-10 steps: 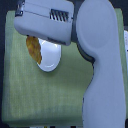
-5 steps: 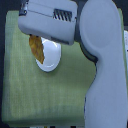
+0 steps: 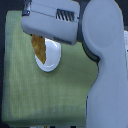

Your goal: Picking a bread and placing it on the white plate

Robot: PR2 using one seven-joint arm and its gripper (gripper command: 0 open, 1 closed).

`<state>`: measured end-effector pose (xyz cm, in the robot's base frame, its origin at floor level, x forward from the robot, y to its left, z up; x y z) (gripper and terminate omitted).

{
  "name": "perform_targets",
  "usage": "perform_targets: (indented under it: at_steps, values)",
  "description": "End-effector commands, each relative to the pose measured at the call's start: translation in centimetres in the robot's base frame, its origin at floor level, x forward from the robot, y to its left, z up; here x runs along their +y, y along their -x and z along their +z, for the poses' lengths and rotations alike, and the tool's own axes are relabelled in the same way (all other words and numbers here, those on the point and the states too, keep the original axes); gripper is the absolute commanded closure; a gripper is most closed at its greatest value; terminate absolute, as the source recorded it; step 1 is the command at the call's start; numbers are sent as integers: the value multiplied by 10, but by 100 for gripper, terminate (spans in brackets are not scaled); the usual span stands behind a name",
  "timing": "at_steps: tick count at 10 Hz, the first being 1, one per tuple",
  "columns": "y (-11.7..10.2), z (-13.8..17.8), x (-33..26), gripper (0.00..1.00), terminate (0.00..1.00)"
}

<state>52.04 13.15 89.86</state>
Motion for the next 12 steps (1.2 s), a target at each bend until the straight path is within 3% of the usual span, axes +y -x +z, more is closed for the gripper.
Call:
perform_targets:
  at_steps: [1,8,10,12]
  values:
    - [-1,-4,-8,0,0]
    - [-2,-6,-9,0,0]
    - [9,11,-13,0,0]
    - [-2,38,-22,0,0]
